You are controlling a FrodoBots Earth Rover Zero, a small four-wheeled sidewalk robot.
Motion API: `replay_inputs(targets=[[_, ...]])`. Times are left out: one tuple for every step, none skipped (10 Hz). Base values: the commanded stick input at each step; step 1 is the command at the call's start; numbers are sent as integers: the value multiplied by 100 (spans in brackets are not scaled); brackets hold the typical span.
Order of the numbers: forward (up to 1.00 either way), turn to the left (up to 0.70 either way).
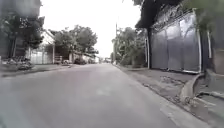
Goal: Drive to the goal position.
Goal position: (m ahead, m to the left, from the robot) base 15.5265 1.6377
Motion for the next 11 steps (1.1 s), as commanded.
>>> replay_inputs(targets=[[100, 0], [100, 0], [100, 2], [100, 10], [100, 10], [100, 6], [100, 1], [100, 0], [100, 0], [100, 0], [100, 0]])
